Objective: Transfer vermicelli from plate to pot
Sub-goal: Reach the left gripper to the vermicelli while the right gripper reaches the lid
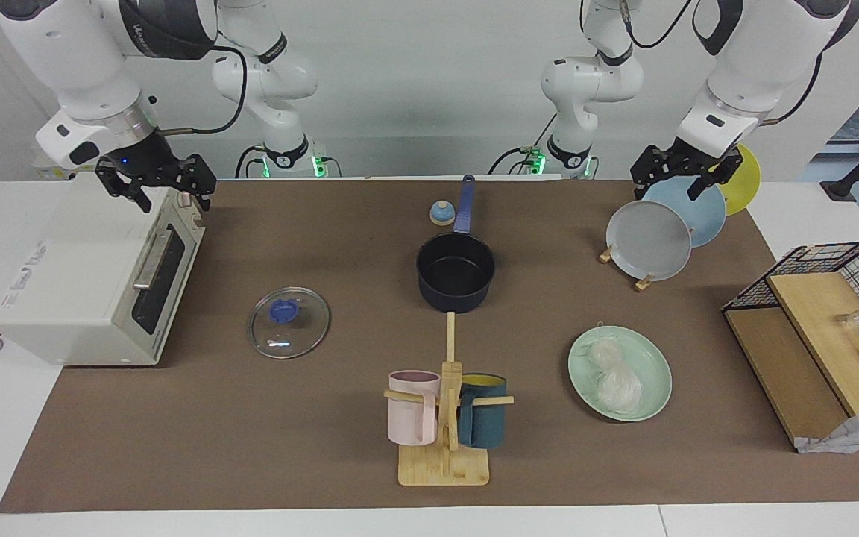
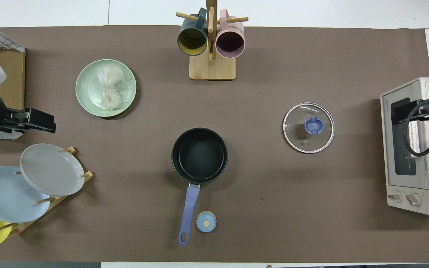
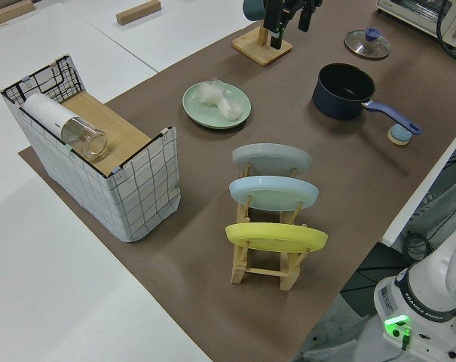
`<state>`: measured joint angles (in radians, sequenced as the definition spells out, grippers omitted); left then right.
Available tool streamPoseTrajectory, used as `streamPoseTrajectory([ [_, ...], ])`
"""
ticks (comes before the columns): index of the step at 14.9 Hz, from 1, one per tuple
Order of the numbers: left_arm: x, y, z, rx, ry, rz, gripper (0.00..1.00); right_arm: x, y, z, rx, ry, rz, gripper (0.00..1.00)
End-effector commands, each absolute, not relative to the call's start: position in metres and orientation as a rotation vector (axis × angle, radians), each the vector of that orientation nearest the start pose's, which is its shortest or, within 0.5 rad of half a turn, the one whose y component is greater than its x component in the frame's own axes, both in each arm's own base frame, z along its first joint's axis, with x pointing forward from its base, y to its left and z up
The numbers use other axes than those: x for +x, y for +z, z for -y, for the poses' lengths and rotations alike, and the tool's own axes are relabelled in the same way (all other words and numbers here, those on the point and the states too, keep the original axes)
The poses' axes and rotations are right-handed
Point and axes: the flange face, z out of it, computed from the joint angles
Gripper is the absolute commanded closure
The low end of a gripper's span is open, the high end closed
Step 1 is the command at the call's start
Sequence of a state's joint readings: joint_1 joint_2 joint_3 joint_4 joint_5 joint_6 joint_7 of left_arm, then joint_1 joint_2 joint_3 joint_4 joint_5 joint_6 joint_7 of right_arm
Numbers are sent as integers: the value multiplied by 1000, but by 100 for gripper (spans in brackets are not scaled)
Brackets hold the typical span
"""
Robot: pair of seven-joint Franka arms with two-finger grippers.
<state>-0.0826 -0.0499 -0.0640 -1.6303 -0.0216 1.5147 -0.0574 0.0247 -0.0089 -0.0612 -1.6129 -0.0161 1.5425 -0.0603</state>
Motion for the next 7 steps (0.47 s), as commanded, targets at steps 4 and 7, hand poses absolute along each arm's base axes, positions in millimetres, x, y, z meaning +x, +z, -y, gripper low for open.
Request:
streamPoseTrajectory([
  [4,528,622,80,-3153,117,-134,0,547,611,20,-3138,92,36,0],
  [7,529,623,78,-3153,100,-132,0,545,614,19,-3125,76,31,0],
])
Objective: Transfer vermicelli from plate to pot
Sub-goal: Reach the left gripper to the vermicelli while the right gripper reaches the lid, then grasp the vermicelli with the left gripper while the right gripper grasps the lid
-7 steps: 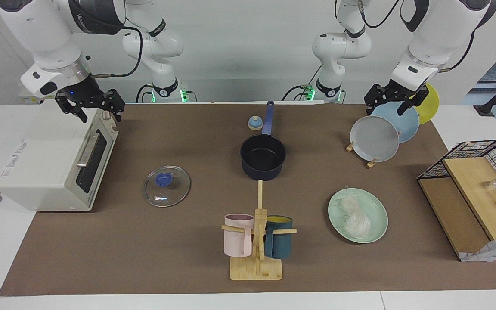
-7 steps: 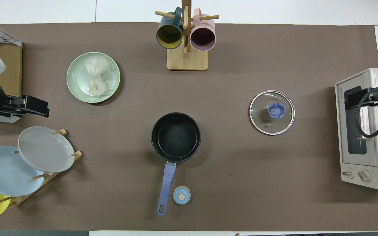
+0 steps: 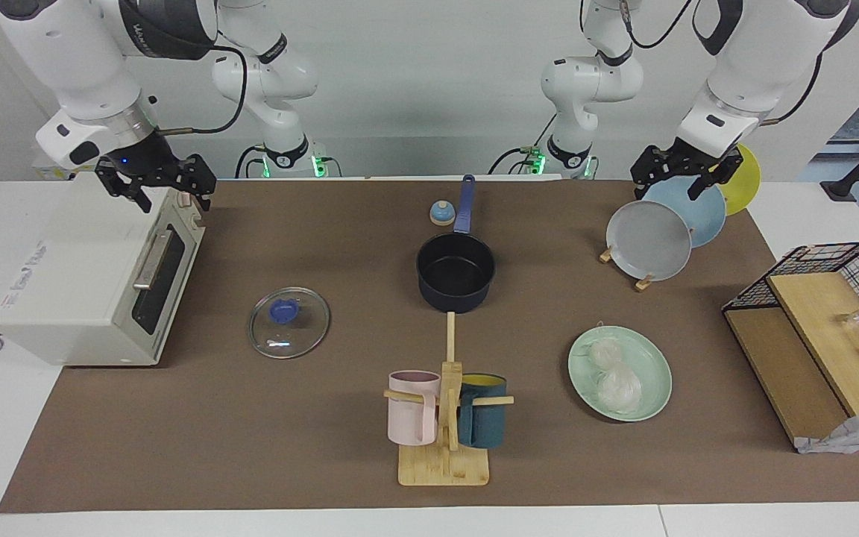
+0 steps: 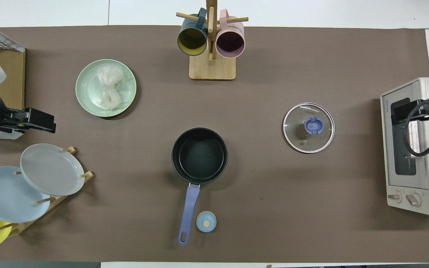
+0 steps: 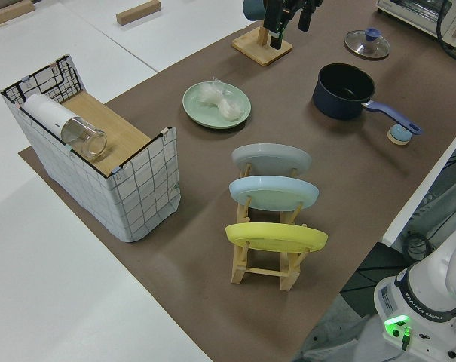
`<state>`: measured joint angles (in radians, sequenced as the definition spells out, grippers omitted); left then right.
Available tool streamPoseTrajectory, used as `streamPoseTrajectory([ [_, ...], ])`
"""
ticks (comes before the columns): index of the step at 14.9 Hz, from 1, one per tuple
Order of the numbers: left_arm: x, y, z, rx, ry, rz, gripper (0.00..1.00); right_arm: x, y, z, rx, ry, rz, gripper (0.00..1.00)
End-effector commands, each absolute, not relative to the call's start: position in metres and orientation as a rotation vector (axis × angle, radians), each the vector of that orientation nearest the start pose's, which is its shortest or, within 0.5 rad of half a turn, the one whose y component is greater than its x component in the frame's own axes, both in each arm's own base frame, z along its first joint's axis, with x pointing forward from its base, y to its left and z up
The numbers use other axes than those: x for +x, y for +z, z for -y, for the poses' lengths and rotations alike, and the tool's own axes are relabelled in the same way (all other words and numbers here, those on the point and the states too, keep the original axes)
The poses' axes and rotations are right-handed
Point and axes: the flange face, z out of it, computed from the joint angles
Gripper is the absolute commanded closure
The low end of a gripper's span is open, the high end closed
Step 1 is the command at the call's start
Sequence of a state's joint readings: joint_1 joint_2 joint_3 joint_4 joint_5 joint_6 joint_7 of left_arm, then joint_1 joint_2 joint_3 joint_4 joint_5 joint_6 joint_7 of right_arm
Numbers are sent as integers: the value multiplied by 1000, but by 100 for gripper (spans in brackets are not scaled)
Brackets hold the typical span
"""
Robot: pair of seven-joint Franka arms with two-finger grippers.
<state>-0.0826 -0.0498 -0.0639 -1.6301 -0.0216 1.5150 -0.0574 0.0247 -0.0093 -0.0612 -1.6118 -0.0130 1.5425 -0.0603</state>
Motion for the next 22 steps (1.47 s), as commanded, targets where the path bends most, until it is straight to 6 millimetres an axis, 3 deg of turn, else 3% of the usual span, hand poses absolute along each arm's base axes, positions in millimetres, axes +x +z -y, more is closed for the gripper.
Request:
streamPoseTrajectory([
  [1,531,623,78,-3155,81,-129,0,546,614,16,-3101,64,29,0],
  [4,535,625,79,-3161,33,-107,0,545,610,13,-3088,72,49,0],
  [5,537,623,79,-3166,27,-107,0,547,609,-1,-3081,49,90,0],
  [8,563,591,86,-3216,83,-78,0,559,583,-29,-3080,-15,143,0],
  [9,575,578,87,-3218,81,-75,0,569,565,-44,-3081,-4,166,0],
  [12,628,505,92,-3228,85,-64,0,596,499,-71,-3083,-52,202,0],
  [14,658,451,98,-3226,48,-65,0,592,447,-73,-3086,-73,200,0],
  [16,675,414,99,-3215,3,-66,0,583,404,-73,-3089,-107,196,0],
  [18,684,379,111,-3189,-29,-117,0,582,375,-76,-3093,-81,205,0],
  [20,691,353,113,-3167,-75,-174,0,584,362,-70,-3098,-53,188,0],
  [22,692,343,116,-3151,-82,-238,0,585,348,-67,-3101,-20,176,0],
])
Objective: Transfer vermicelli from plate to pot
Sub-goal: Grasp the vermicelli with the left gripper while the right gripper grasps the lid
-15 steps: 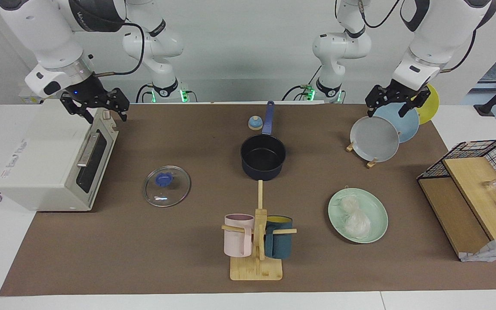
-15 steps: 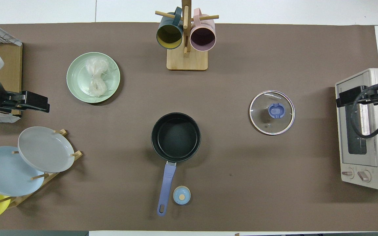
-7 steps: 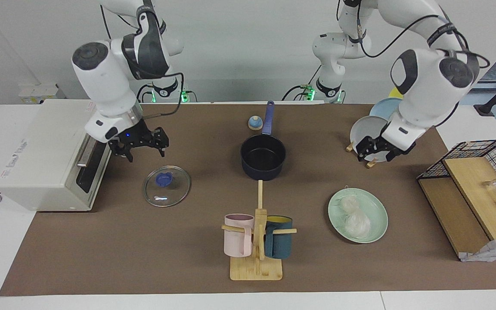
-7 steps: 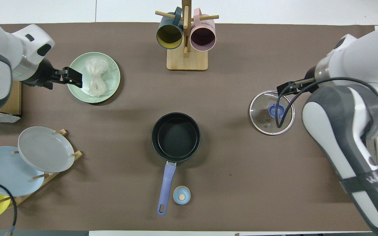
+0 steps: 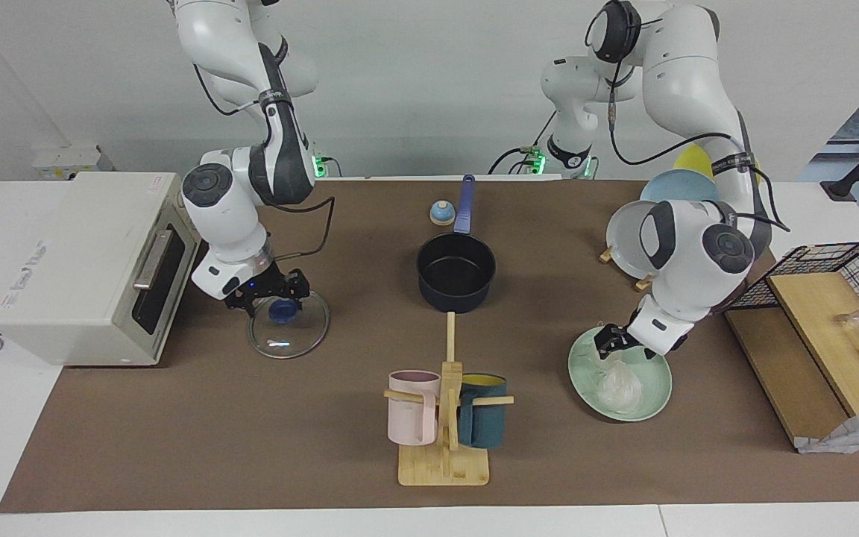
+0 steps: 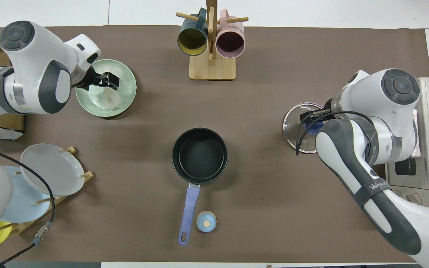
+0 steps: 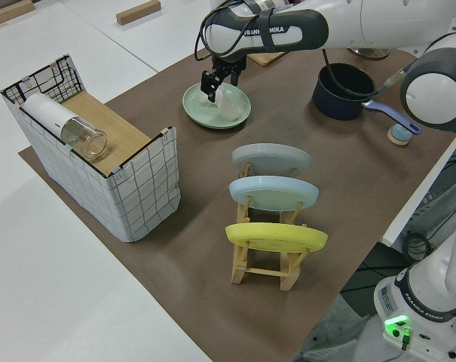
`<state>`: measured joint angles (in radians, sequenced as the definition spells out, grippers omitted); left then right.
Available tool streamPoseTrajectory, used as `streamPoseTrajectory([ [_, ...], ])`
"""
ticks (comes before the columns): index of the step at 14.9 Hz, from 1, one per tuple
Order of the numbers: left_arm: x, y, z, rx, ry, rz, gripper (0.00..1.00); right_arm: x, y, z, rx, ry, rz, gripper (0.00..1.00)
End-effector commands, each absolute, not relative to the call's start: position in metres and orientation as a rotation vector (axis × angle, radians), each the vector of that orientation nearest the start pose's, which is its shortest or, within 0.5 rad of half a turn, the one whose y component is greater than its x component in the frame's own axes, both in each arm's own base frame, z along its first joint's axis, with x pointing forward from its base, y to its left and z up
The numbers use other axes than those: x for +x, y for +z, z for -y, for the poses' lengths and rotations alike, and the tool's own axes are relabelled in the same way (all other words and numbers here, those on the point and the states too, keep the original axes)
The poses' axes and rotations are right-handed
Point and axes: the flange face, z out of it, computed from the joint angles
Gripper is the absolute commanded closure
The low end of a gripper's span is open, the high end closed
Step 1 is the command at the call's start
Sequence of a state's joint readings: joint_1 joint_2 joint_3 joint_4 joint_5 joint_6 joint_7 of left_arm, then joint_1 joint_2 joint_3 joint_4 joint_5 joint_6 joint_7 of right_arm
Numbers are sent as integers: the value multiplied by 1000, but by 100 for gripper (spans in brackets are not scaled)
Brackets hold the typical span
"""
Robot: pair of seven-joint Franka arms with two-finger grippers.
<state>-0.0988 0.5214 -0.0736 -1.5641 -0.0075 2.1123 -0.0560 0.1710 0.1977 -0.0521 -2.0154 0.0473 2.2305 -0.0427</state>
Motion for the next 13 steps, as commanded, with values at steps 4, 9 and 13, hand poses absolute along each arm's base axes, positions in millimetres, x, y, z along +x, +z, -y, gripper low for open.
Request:
streamPoseTrajectory([
  [4,686,323,115,-3139,-90,-331,0,586,342,-75,-3103,-16,128,0],
  [9,683,318,112,-3140,-85,-346,73,585,323,-76,-3105,28,177,0],
  [13,690,330,106,-3150,-112,-336,100,584,321,-77,-3105,35,181,0],
])
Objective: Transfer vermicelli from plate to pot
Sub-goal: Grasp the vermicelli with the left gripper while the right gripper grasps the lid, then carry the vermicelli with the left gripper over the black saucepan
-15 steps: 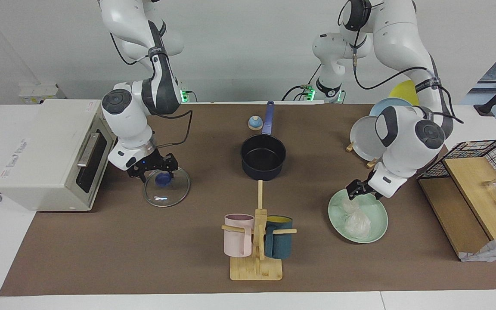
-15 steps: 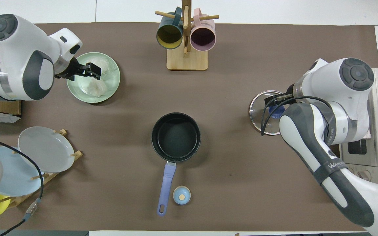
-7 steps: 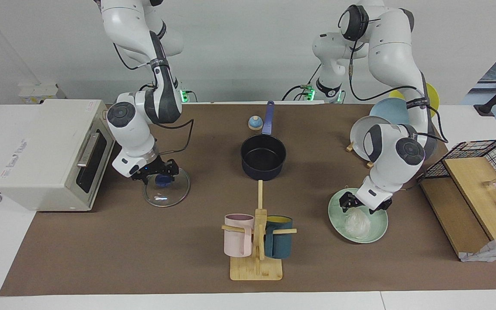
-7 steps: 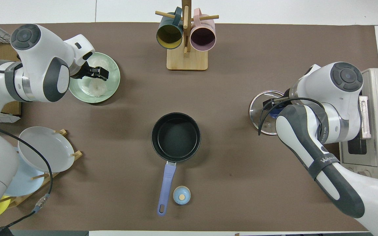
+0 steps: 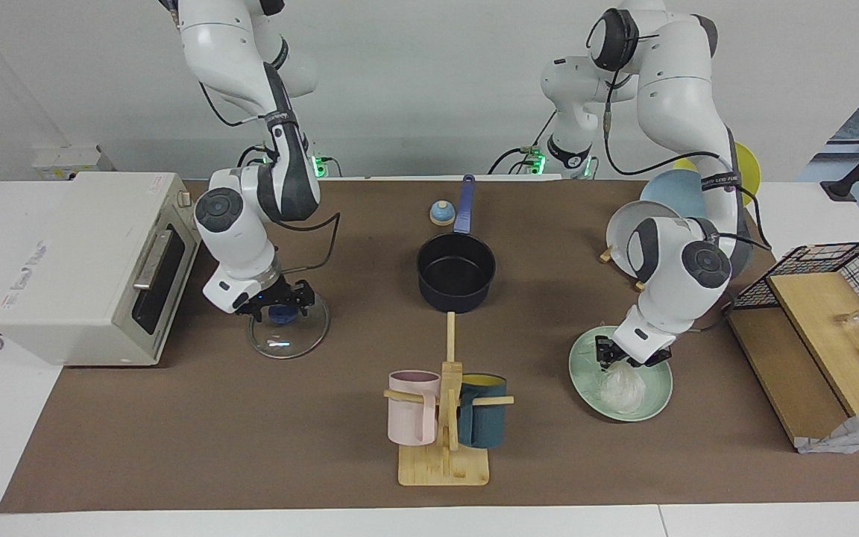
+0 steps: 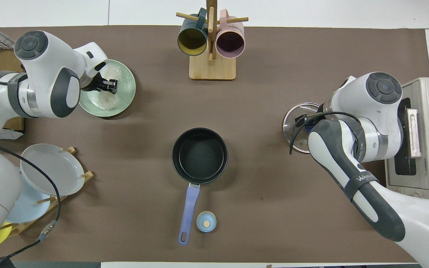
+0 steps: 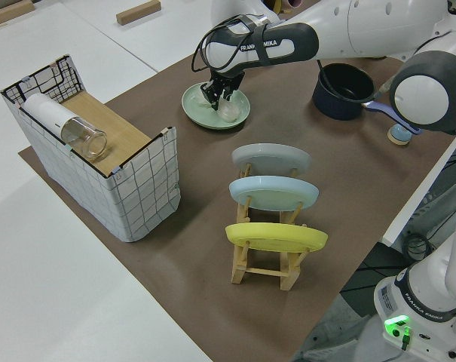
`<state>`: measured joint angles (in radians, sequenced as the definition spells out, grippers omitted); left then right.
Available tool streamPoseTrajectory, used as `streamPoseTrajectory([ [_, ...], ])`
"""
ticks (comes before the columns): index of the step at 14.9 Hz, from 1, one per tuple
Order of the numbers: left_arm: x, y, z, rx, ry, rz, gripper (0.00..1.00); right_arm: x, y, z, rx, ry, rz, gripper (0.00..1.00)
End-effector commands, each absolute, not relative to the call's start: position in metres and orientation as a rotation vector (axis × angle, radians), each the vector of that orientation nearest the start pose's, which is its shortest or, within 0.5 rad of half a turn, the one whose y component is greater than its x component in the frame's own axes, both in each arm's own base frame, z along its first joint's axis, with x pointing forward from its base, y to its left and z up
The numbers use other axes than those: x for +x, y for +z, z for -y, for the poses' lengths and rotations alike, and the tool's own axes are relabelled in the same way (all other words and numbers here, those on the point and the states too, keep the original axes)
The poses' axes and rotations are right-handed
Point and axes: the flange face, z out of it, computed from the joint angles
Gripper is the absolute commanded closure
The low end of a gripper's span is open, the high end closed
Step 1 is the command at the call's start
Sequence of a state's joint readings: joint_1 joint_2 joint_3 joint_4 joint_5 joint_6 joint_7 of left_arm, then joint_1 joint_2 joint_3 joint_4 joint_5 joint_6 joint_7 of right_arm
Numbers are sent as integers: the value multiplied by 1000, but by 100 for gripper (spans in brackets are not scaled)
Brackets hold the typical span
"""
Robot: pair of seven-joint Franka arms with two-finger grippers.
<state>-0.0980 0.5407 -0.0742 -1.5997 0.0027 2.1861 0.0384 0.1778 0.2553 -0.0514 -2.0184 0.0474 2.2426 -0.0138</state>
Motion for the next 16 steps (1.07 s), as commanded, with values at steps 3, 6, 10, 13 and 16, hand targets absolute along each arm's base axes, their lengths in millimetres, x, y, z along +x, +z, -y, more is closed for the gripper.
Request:
streamPoseTrajectory([
  [3,694,372,101,-3202,-68,-282,100,582,319,-77,-3106,45,181,2],
  [6,670,462,100,-3341,17,-155,100,582,320,-77,-3105,45,195,19],
  [10,595,573,145,-3384,162,116,100,584,322,-77,-3105,47,200,38],
  [13,538,606,220,-3385,316,174,100,589,328,-78,-3105,42,201,38],
  [16,471,573,305,-3373,283,213,100,601,347,-88,-3102,71,225,38],
])
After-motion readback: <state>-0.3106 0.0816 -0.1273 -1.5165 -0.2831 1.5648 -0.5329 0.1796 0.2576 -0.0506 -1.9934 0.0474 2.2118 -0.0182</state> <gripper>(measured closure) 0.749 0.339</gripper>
